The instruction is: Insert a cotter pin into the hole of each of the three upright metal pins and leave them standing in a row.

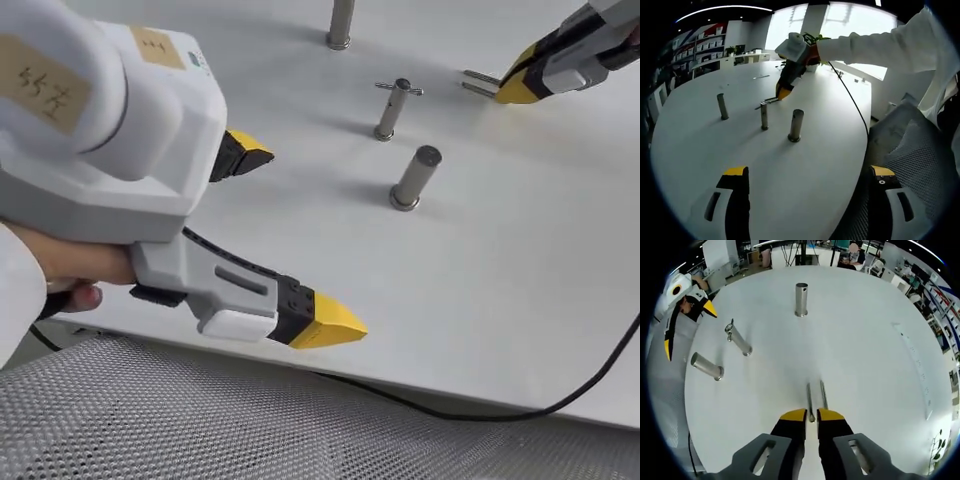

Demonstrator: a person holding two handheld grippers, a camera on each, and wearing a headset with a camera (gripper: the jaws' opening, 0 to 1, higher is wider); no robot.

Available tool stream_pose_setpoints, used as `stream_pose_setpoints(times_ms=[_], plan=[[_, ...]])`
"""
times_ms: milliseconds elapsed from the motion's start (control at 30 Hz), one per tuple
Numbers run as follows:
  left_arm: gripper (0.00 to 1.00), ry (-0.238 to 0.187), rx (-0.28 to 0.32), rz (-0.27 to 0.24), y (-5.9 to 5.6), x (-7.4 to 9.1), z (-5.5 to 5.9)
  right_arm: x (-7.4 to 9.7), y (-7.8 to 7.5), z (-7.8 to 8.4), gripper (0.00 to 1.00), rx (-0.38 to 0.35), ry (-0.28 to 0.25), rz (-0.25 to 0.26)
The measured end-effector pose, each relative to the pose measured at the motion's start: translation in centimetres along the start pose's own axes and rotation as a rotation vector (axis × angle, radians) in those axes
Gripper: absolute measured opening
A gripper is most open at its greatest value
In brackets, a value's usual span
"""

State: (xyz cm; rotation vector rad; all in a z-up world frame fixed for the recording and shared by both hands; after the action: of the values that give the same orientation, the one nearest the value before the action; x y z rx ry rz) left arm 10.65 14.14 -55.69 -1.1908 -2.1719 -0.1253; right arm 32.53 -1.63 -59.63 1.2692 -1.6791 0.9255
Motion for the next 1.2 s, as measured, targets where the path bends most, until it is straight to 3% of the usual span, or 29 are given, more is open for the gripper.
stream_pose_setpoints(times_ms=[200,367,567,600,867,967,1100,1200], plan=[[0.99,-0.020,0.011,0.008,-0.1,0.1,-0.5,-0.3,-0.2,0.4,0.00,-0.020,0.028,0.006],[0.99,0.016,-0.014,-0.009,0.0,-0.2,0.2,-0.3,-0.3,0.5,0.00,-0.020,0.021,0.008],[0.99,0.008,0.001,0.005,-0.2,-0.3,0.1,-0.4,-0.1,0.5,0.00,0.076,0.023,0.021],[0.99,0.007,0.002,0.006,-0.2,-0.3,0.0,-0.4,-0.1,0.4,0.00,0.136,0.023,0.023],[0.99,0.027,-0.035,0.000,-0.2,-0.1,-0.2,-0.4,0.1,0.1,0.00,0.144,0.065,0.066],[0.99,0.036,-0.047,0.000,-0.3,-0.1,-0.3,-0.4,-0.1,0.0,0.00,0.236,0.092,0.091],[0.99,0.023,-0.047,-0.007,-0.4,0.2,-0.7,-0.1,0.6,0.2,0.00,0.229,0.093,0.101],[0.98,0.015,-0.049,-0.009,-0.4,0.5,-1.0,1.0,0.0,-0.7,0.00,0.197,0.047,0.130]])
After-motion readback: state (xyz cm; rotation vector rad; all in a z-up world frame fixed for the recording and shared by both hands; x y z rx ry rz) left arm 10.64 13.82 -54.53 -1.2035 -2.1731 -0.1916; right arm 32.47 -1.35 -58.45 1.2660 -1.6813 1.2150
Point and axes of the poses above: the centre of the closed fingertips' face, and the gripper's own axes: x roughly backward along the fingers, y roughly to its left, z roughly out of its underside, the point moved 2 cm from there along x, roughly backward along the fingers
